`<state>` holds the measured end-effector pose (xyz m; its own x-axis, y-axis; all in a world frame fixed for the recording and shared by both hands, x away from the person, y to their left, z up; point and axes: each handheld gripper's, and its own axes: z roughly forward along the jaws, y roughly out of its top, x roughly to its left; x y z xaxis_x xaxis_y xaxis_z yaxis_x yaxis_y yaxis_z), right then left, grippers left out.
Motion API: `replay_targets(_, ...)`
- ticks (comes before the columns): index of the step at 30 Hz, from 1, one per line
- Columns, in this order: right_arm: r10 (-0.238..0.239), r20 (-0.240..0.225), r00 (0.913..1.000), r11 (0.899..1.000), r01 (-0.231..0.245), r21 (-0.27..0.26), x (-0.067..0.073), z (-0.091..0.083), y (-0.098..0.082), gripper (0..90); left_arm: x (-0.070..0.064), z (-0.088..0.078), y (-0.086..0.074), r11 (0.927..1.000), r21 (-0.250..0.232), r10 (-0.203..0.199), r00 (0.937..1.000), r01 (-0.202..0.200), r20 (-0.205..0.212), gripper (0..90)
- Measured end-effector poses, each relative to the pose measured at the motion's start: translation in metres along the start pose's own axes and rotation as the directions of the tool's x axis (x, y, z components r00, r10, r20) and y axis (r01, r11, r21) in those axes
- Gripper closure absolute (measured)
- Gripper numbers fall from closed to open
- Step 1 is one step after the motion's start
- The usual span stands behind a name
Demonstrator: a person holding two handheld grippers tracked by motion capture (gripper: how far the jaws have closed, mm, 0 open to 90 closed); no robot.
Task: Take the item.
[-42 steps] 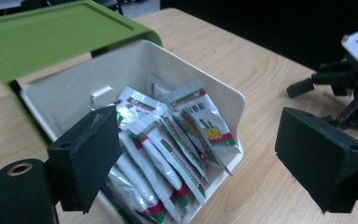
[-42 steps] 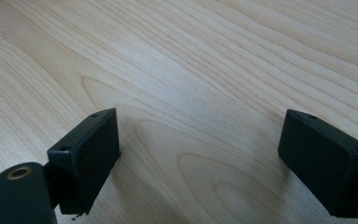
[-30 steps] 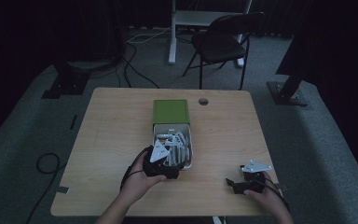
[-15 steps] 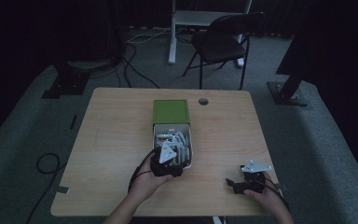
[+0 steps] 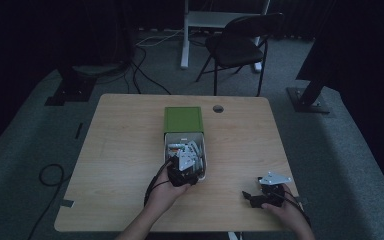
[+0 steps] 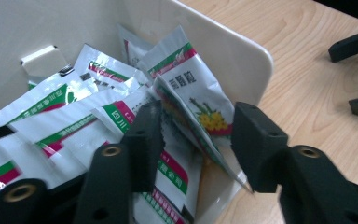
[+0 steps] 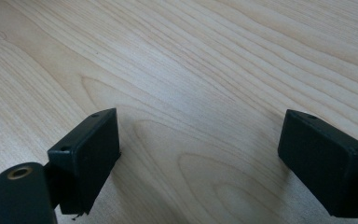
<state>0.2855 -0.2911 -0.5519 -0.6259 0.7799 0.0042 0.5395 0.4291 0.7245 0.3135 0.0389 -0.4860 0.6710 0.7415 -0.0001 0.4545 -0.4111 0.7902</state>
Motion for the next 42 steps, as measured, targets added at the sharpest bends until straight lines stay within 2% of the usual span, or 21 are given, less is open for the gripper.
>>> replay_targets(7, 0.0, 0.0, 1.0, 1.0, 0.0, 0.0, 0.0, 0.0, 0.0, 12.4, -0.005, 0.006, 0.0, 0.9999, 0.01, 0.011, 0.9984, -0.01, -0.056, 65.0)
replay_targets(8, 0.0, 0.0, 1.0, 1.0, 0.0, 0.0, 0.0, 0.0, 0.0, 12.4, -0.006, 0.006, 0.0, 0.9997, 0.013, 0.023, 0.9976, -0.022, -0.065, 66.4)
replay_targets(13, 0.0, 0.0, 1.0, 1.0, 0.0, 0.0, 0.0, 0.0, 0.0, 12.4, -0.01, 0.01, -0.002, 0.9988, 0.029, 0.042, 0.9955, -0.04, -0.085, 75.4)
replay_targets(15, 0.0, 0.0, 1.0, 1.0, 0.0, 0.0, 0.0, 0.0, 0.0, 12.4, -0.011, 0.01, -0.001, 0.9988, 0.037, 0.036, 0.9955, -0.033, -0.088, 77.4)
replay_targets(17, 0.0, 0.0, 1.0, 1.0, 0.0, 0.0, 0.0, 0.0, 0.0, 12.4, -0.011, 0.008, 0.0, 0.9991, 0.043, 0.003, 0.9964, 0.0, -0.084, 83.5)
replay_targets(20, 0.0, 0.0, 1.0, 1.0, 0.0, 0.0, 0.0, 0.0, 0.0, 12.4, -0.008, 0.004, 0.001, 0.9982, 0.039, -0.042, 0.9963, 0.045, -0.075, 85.0)
replay_targets(21, 0.0, 0.0, 1.0, 1.0, 0.0, 0.0, 0.0, 0.0, 0.0, 12.4, -0.007, 0.003, 0.002, 0.9985, 0.038, -0.037, 0.997, 0.04, -0.068, 85.8)
replay_targets(25, 0.0, 0.0, 1.0, 1.0, 0.0, 0.0, 0.0, 0.0, 0.0, 12.4, -0.009, -0.004, 0.005, 0.9996, 0.003, -0.028, 0.996, 0.029, -0.085, 86.4)
replay_targets(32, -0.001, 0.0, 1.0, 1.0, 0.001, -0.001, 0.0, 0.0, 0.0, 12.4, -0.008, -0.017, 0.011, 0.9999, -0.006, -0.015, 0.9963, 0.015, -0.085, 86.7)
replay_targets(35, 0.002, -0.001, 1.0, 1.0, -0.002, 0.0, 0.0, 0.0, 0.0, 12.4, -0.011, -0.024, 0.012, 0.9995, -0.026, 0.015, 0.9951, -0.018, -0.098, 86.7)
replay_targets(39, 0.0, 0.0, 1.0, 1.0, 0.0, -0.001, 0.0, 0.0, 0.0, 12.4, -0.012, -0.031, 0.012, 0.999, -0.026, 0.032, 0.9955, -0.035, -0.089, 86.7)
replay_targets(40, 0.0, -0.001, 1.0, 1.0, 0.0, 0.0, 0.0, 0.0, 0.0, 12.4, -0.011, -0.033, 0.012, 0.9991, -0.037, 0.019, 0.9966, -0.022, -0.08, 86.7)
replay_targets(42, 0.0, 0.0, 1.0, 1.0, 0.0, 0.0, 0.0, 0.0, 0.0, 12.4, -0.009, -0.038, 0.013, 0.9991, -0.03, 0.029, 0.9968, -0.031, -0.075, 86.7)
